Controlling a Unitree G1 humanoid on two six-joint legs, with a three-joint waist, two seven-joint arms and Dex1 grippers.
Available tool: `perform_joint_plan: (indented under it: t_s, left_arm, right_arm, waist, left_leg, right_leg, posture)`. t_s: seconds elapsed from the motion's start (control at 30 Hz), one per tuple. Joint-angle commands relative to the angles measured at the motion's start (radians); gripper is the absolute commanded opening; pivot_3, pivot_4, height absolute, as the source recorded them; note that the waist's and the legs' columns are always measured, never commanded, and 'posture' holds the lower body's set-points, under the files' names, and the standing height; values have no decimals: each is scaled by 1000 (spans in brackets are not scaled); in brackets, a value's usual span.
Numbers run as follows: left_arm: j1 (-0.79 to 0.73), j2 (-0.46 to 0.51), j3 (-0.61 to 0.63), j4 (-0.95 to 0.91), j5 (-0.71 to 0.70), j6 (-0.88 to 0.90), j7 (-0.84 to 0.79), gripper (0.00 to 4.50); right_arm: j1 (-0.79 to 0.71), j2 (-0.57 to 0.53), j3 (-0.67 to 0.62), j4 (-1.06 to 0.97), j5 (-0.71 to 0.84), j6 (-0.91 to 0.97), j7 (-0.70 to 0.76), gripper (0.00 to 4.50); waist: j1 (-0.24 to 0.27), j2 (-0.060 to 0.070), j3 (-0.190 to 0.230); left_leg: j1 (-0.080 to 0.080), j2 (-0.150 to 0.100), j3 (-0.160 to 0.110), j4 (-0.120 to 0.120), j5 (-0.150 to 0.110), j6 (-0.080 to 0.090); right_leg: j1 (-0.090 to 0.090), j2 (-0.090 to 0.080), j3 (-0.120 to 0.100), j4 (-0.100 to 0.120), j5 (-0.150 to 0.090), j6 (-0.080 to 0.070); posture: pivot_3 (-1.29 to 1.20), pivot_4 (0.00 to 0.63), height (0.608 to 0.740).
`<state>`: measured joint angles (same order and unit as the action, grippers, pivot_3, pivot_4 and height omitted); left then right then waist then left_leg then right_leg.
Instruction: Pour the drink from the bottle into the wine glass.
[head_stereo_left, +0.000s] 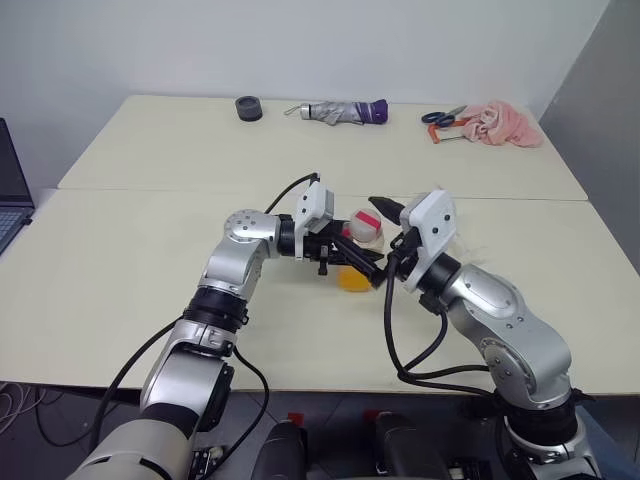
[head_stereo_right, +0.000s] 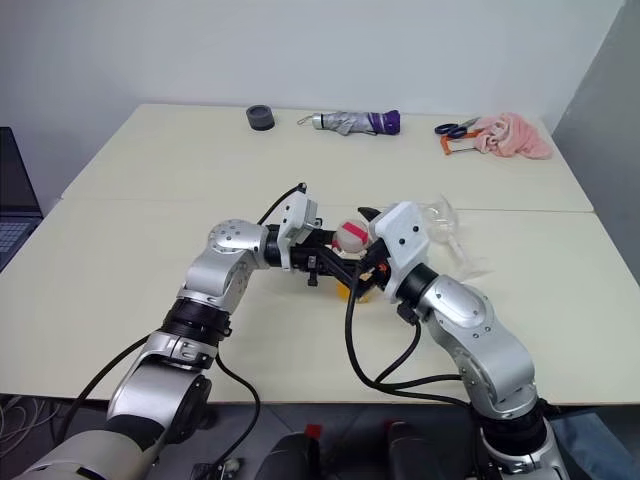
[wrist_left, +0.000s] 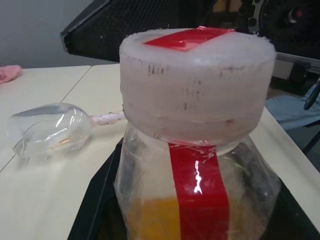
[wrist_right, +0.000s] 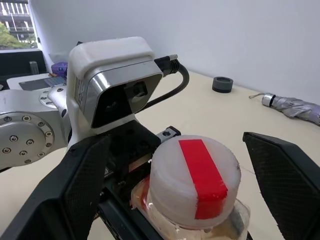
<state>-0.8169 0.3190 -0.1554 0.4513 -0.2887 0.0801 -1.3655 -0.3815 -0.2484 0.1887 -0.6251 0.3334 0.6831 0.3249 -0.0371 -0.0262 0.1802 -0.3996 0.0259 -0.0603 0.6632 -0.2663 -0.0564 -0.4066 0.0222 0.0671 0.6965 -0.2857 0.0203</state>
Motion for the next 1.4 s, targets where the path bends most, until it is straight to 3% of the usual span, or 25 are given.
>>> perform_joint_plan:
  t_s: [0.03, 0.17, 0.27, 0.5, 0.63, 0.7, 0.93, 1.03, 1.17, 1.4]
  left_arm:
    - [-10, 2, 6, -23, -5, -19, -5, 1815]
    - [-1, 9, 8, -35, -7, -17, -5, 1815]
    - [-2, 12, 10, -40, -8, -14, -3, 1815]
    - [11, 20, 8, -101, -19, 14, -3, 1811]
    - [13, 18, 9, -108, -15, 14, 6, 1806]
    - [16, 17, 14, -114, -17, 16, 18, 1805]
    - [10, 20, 16, -100, -15, 12, 35, 1799]
    - [-9, 12, 19, -62, -7, -3, 48, 1799]
    - [-45, -6, 28, 11, 1, -28, 72, 1799]
    - [-89, -30, 20, 85, 9, -69, 52, 1799]
  right_arm:
    - [-5, 13, -10, -16, 17, -33, 14, 3256]
    - [-3, 3, 2, 3, 40, -51, 73, 1907]
    - [-27, -34, 18, 52, 70, -90, 195, 1876]
    - [-238, -235, 44, 369, 124, -237, 712, 1876]
    - [-320, -234, -7, 496, 166, -202, 763, 1876]
    - [-304, -232, -37, 484, 159, -196, 718, 1876]
    - [-133, -206, -181, 184, 214, -113, 460, 4189]
    - [-51, -130, -218, 25, 228, -40, 254, 4224]
    - [22, -18, -102, -98, 74, 18, -6, 4224]
    - [16, 92, -13, -94, -7, 45, -153, 4224]
  waist:
    - [0, 0, 0]
    - [0, 0, 0]
    - [0, 0, 0]
    - [-2, 1, 1]
    - [-3, 1, 1]
    - [-1, 1, 1]
    - [6, 2, 1]
    - [6, 2, 1]
    - [3, 2, 1]
    - [2, 2, 1]
  left_leg:
    - [0, 0, 0, 0, 0, 0]
    - [0, 0, 0, 0, 0, 0]
    - [0, 0, 0, 0, 0, 0]
    - [0, 0, 1, 0, 0, 0]
    - [1, 0, 0, 0, 0, 0]
    - [0, 0, 0, 0, 0, 0]
    - [-1, 0, -1, 0, 0, 0]
    - [-1, 0, -1, 0, 0, 0]
    - [-1, -2, -1, 0, 0, 0]
    - [0, 0, 0, 0, 0, 0]
  right_leg:
    - [0, 0, 0, 0, 0, 0]
    - [0, 0, 0, 0, 0, 0]
    - [0, 0, 0, 0, 0, 0]
    - [0, 0, 0, 0, 0, 0]
    - [0, 0, -1, 0, 0, 0]
    - [0, 0, -1, 0, 0, 0]
    - [0, -5, -1, 1, 0, 0]
    - [0, -6, -1, 1, 0, 0]
    - [0, -3, -1, 1, 0, 0]
    - [0, 0, 0, 1, 0, 0]
  posture:
    - [0, 150, 740]
    - [0, 150, 740]
    - [0, 150, 740]
    - [0, 150, 740]
    - [0, 150, 740]
    - [0, 150, 740]
    - [0, 150, 740]
    - [0, 150, 740]
    - [0, 150, 740]
    - [0, 150, 740]
